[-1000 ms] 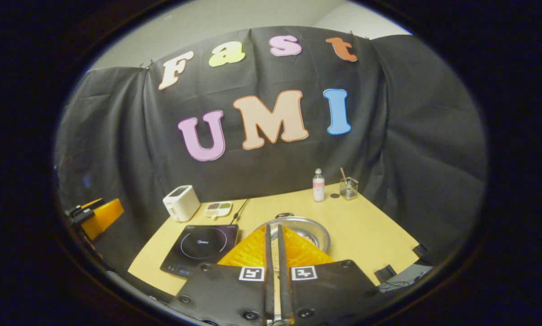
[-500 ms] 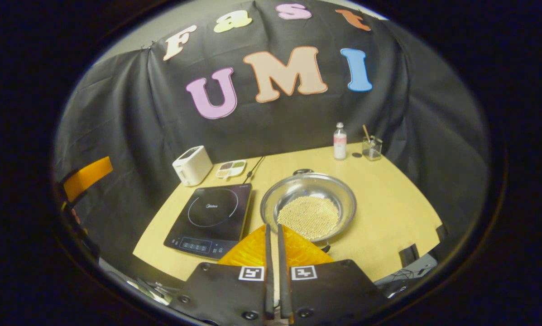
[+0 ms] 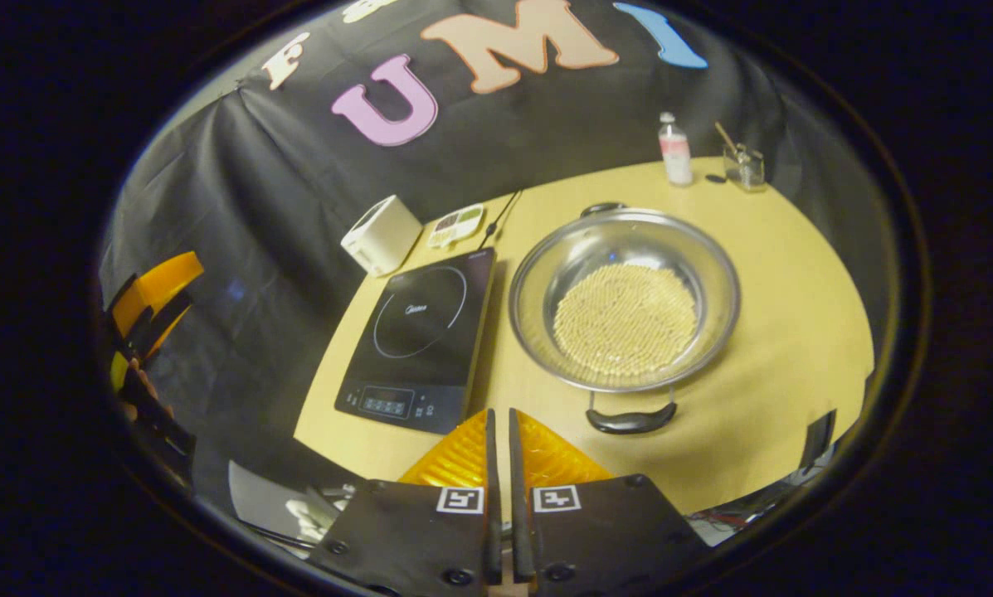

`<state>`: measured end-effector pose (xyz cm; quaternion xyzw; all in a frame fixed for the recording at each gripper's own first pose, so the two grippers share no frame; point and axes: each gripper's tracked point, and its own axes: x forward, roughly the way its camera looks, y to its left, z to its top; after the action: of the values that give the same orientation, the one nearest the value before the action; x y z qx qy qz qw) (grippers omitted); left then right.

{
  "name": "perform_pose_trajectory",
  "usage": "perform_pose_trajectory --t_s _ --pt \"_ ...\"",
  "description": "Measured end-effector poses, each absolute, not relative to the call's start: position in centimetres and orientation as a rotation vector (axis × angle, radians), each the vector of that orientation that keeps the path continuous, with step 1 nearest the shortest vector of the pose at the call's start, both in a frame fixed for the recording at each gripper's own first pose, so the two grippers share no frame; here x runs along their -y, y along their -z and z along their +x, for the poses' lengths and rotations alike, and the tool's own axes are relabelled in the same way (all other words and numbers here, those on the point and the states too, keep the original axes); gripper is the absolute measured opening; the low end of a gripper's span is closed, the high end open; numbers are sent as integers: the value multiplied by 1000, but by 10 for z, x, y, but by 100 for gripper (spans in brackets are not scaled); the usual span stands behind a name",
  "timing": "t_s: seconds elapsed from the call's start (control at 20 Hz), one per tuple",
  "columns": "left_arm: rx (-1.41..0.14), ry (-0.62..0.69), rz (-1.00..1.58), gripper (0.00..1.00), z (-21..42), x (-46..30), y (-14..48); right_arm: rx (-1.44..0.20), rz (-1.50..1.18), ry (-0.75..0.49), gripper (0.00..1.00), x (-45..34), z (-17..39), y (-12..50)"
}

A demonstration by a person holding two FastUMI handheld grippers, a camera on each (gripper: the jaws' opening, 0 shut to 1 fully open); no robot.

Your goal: First push the handle of the pot to place it horizontally, then grasp the pot with both hands and set it on the induction cooktop.

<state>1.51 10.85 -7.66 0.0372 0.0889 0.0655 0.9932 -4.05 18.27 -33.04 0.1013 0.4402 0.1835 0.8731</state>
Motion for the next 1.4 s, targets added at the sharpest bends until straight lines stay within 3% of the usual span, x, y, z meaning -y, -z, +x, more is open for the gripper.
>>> perform_pose_trajectory --t_s 0.15,0.2,0.55,0.65,0.7,0.9,0.95,1.05,1.1,1.15,1.2,1.25,1.3,1.4 --pt "-190 -166 70 91 23 -106 81 -1009 241 -424 8 -188 -37 343" --pt "-192 -176 64 95 25 -105 81 -1031 243 -431 8 -187 -35 349" --pt "-238 -206 52 95 40 -92 97 -1200 340 -404 8 -176 -26 380" --pt "-258 -210 50 91 40 -89 101 -1219 314 -382 8 -165 -20 392" --pt "-263 -214 50 95 40 -87 103 -1226 304 -375 8 -161 -20 395" --pt "-279 -230 47 95 40 -82 109 -1261 277 -363 8 -151 -19 406" --pt "-282 -235 47 95 40 -81 109 -1269 263 -364 0 -148 -20 408" --pt "-281 -246 47 95 40 -79 109 -1285 250 -359 0 -143 -21 410" --pt "-279 -247 46 95 41 -78 109 -1287 251 -361 6 -140 -20 410" --pt "-280 -250 49 95 41 -78 109 -1289 250 -359 0 -138 -21 409" --pt "-281 -254 51 95 41 -79 109 -1289 249 -355 5 -135 -19 408" --pt "-281 -256 52 95 42 -78 109 -1293 246 -351 0 -131 -19 408" --pt "-279 -259 51 92 42 -78 109 -1297 245 -345 5 -128 -18 407" --pt "-279 -259 49 92 44 -76 109 -1300 239 -333 5 -120 -16 406"
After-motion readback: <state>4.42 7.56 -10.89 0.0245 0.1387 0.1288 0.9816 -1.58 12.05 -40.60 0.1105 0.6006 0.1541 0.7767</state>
